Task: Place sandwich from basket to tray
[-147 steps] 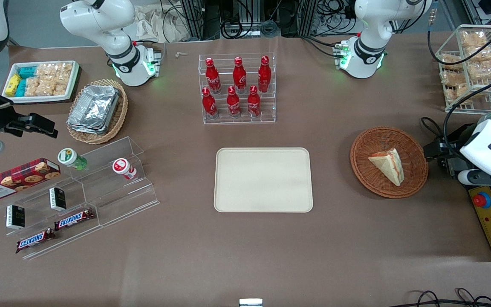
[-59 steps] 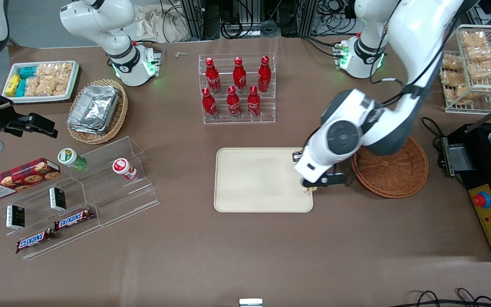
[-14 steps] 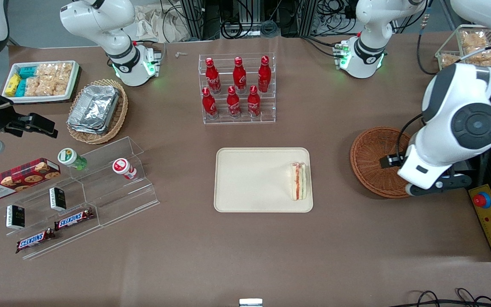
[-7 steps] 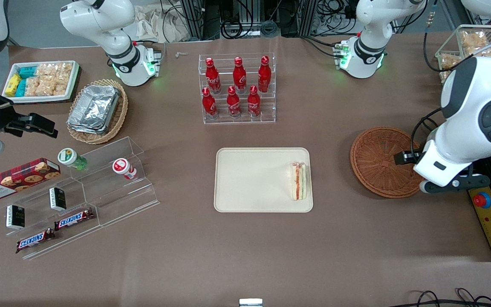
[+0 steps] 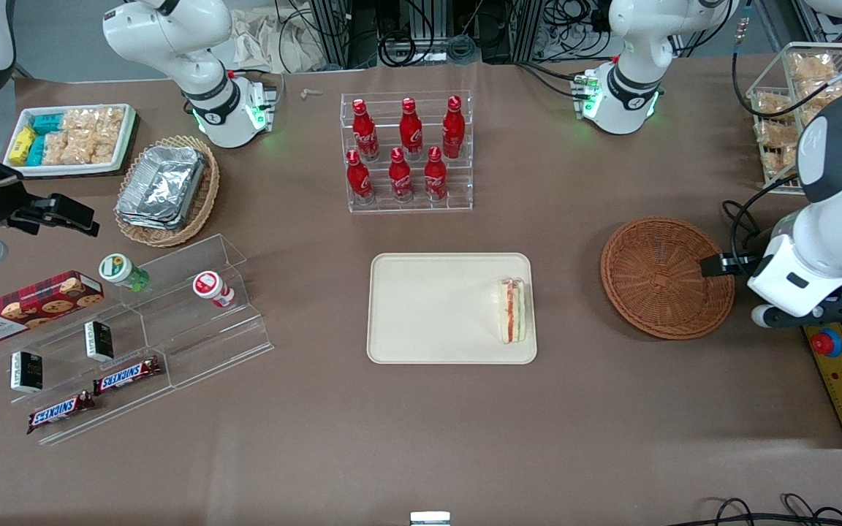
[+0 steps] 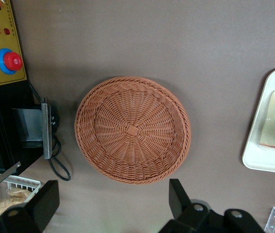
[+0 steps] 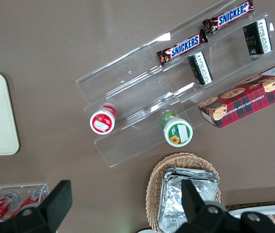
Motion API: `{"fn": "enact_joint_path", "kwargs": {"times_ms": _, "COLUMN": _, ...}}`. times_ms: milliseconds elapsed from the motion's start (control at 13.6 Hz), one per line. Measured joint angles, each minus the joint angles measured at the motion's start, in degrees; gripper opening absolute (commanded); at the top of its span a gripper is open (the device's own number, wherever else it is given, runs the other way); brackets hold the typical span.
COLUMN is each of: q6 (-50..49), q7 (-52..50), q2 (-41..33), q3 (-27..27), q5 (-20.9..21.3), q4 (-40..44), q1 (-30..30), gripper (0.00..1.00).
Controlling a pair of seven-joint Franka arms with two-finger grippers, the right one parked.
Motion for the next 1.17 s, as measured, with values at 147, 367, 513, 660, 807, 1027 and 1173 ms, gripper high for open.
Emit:
{"fn": "enact_joint_path", "kwargs": {"times_ms": 147, "q6": 0.07, "q7": 0.43, "q2": -0.30, "q3": 3.52, "q5": -0.67, "q4": 0.00, "q1": -3.14, "gripper": 1.00}}
{"fn": "enact_joint_path", "kwargs": {"times_ms": 367, "q6": 0.47, "q7": 0.43, "q2": -0.32, "q3": 4.57, "q5": -1.00, "q4": 0.00, "q1": -4.03, "gripper": 1.00}}
{"fn": "enact_joint_path", "kwargs": {"times_ms": 513, "q6": 0.66, "q7": 0.43, "q2": -0.32, "q3": 4.92, "q5": -1.38, "q4": -0.04, "q1": -4.02, "gripper": 1.00}}
{"fn": "enact_joint_path", "kwargs": {"times_ms": 660, "q6": 2.35, "q7": 0.43, "q2": -0.52, "q3": 5.04, "q5": -1.47, "q4": -1.28, "q1": -4.02, "gripper": 1.00}}
{"fn": "enact_joint_path", "kwargs": {"times_ms": 807, "q6": 10.33, "q7": 0.43, "q2": -2.91, "q3": 5.08, "q5": -2.03, "q4": -7.33, "q1": -3.98, "gripper": 1.00}}
{"fn": "enact_joint_path", "kwargs": {"times_ms": 1027, "q6": 19.22, "q7": 0.49, "q2": -8.71, "q3": 5.34, "q5": -2.56, "q4": -17.77, "q1": -3.73, "gripper": 1.00}}
{"fn": "enact_joint_path", "kwargs": {"times_ms": 1173, "q6": 19.48, "q7": 3.32, "q2": -10.51, "q3": 5.41, "q5": -2.58, "q4": -18.86, "q1": -3.55, "gripper": 1.00}}
